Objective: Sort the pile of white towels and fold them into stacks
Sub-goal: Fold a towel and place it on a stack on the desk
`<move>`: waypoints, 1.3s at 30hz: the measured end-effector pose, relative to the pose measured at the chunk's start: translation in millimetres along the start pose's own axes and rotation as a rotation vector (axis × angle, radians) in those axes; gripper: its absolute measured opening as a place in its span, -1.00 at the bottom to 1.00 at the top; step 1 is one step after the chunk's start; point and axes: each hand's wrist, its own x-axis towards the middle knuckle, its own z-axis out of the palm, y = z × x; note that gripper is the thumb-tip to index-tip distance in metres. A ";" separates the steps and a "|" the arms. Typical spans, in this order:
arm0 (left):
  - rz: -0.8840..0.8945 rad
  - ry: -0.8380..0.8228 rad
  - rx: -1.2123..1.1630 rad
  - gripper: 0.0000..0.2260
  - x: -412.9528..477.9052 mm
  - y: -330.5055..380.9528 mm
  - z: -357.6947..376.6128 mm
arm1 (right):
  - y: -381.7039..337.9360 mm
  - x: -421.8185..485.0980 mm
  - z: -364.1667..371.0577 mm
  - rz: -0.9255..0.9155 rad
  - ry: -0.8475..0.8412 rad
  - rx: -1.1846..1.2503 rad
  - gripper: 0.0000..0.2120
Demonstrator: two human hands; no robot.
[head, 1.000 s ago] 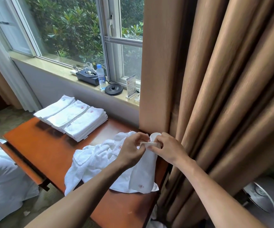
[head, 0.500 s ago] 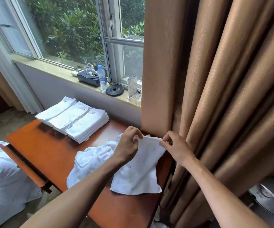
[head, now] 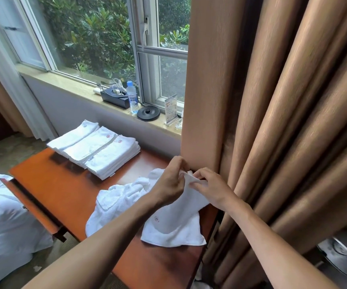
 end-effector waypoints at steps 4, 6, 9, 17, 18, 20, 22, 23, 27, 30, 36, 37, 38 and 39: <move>-0.138 0.013 -0.074 -0.70 -6.5 -7.8 -4.3 | -4.8 3.1 0.2 -0.037 0.052 0.065 -0.91; -0.293 -0.102 -0.163 -0.61 -17.6 -16.2 -7.3 | -5.7 3.1 0.5 -0.056 0.060 0.089 -0.91; -0.372 -0.273 -0.125 -0.79 -34.7 -33.7 -3.2 | -5.4 1.9 0.0 -0.045 0.061 0.152 -0.84; -0.333 -0.201 0.007 -0.82 -37.8 -33.2 23.5 | 9.7 -13.0 -11.1 0.044 0.159 0.138 -0.87; -0.311 -0.203 0.009 -0.84 -35.2 -30.8 24.0 | 10.1 -13.4 -11.9 0.050 0.157 0.116 -0.85; -0.249 -0.202 0.040 -0.87 -32.6 -25.7 23.1 | 11.0 -13.6 -11.7 0.054 0.154 0.097 -0.84; -0.213 -0.216 0.110 -0.93 -33.7 -27.1 19.5 | 13.3 -14.1 -10.7 0.040 0.155 0.100 -0.84; -0.214 -0.236 0.143 -0.94 -36.2 -30.8 16.4 | 14.2 -14.7 -10.5 0.042 0.160 0.101 -0.84; -0.347 -0.325 0.180 -0.86 -53.5 -48.2 -0.2 | 15.2 -16.1 -12.9 0.121 0.192 0.138 -0.83; -0.414 -0.273 0.211 -0.89 -61.9 -52.4 -10.5 | 21.6 -17.0 -7.6 0.158 0.204 0.115 -0.84; -0.296 -0.272 0.375 -0.85 -60.1 -35.4 -27.0 | 33.9 -19.7 26.6 0.200 0.113 0.056 -0.84; -0.262 -0.294 0.412 -0.83 -57.2 -29.7 -27.8 | 31.8 -19.1 31.6 0.165 0.063 0.029 -0.80; -0.232 -0.319 0.455 -0.80 -54.7 -24.4 -27.7 | 27.6 -19.0 38.1 0.124 0.012 -0.007 -0.76; -0.212 -0.335 0.491 -0.78 -53.2 -20.4 -26.5 | 22.3 -19.0 46.2 0.083 -0.026 -0.046 -0.74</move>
